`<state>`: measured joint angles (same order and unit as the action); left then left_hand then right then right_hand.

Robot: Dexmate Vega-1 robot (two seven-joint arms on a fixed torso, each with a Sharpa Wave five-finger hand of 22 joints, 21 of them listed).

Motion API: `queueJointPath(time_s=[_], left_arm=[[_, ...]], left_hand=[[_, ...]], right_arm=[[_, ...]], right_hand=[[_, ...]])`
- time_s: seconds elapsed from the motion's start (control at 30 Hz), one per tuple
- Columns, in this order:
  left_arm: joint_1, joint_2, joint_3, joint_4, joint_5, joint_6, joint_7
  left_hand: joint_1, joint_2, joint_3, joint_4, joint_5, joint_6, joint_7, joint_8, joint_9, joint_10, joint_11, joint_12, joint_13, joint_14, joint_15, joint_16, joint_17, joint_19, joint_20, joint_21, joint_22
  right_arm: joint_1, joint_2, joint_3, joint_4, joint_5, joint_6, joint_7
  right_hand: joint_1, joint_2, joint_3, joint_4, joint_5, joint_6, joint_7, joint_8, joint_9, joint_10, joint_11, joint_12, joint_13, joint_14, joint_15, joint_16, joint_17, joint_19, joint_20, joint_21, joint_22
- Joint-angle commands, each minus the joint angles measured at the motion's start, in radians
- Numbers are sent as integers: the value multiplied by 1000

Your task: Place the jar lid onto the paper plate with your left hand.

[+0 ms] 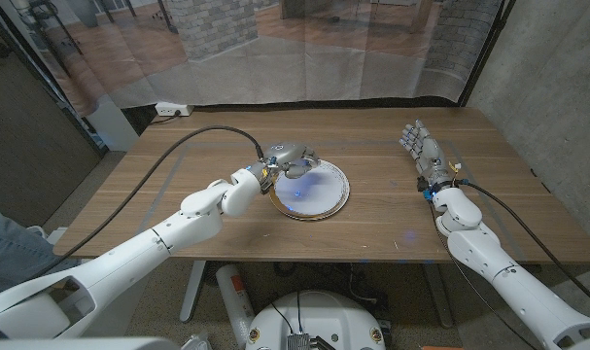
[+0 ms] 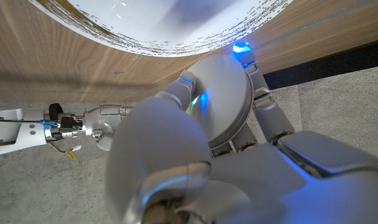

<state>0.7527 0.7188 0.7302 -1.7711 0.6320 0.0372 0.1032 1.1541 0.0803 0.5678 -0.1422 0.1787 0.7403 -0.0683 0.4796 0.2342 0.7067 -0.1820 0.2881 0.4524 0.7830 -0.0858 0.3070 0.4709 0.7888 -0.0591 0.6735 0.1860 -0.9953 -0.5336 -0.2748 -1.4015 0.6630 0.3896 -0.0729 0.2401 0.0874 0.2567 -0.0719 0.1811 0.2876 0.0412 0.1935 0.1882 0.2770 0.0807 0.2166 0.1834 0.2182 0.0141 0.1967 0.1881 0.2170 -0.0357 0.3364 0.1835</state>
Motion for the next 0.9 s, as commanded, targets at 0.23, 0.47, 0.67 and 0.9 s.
queueJointPath(time_s=[0.23,0.47,0.67,0.9], left_arm=[[2,-16,19,16,-11,8,-12],[7,-13,23,7,-8,23,-21],[11,-8,25,-9,3,48,-33],[19,-2,25,-25,14,70,-35]], left_hand=[[4,9,2,3,3,49,-8,29,1,5,0,-6,8,0,-101,-5,6,-2,-11,6,-1],[2,7,2,3,4,45,-7,29,0,2,-1,-12,12,-13,-96,-13,7,-14,-7,7,-1],[-6,1,-2,5,4,26,-12,22,-1,-12,-2,-23,16,-42,-86,-28,8,-39,4,3,-1],[-21,-11,-11,9,4,-5,-24,10,-4,-38,-3,-42,20,-77,-80,-47,8,-76,18,-4,-2]], right_arm=[[-4,2,1,9,8,7,11],[-12,-1,4,3,10,9,9],[-13,0,2,4,11,9,13],[-12,0,0,4,10,8,15]], right_hand=[[5,0,3,-2,-2,10,-3,6,5,8,-2,2,6,5,-1,-1,3,13,0,-5,4],[5,0,3,-3,-2,10,-3,6,5,8,-2,2,6,5,-1,-1,3,14,0,-6,4],[5,1,3,-3,-2,10,-4,6,5,8,-3,2,6,5,0,-1,3,15,0,-7,4],[5,1,3,-3,-2,10,-4,6,5,8,-2,2,6,6,0,-1,3,15,1,-8,4]])
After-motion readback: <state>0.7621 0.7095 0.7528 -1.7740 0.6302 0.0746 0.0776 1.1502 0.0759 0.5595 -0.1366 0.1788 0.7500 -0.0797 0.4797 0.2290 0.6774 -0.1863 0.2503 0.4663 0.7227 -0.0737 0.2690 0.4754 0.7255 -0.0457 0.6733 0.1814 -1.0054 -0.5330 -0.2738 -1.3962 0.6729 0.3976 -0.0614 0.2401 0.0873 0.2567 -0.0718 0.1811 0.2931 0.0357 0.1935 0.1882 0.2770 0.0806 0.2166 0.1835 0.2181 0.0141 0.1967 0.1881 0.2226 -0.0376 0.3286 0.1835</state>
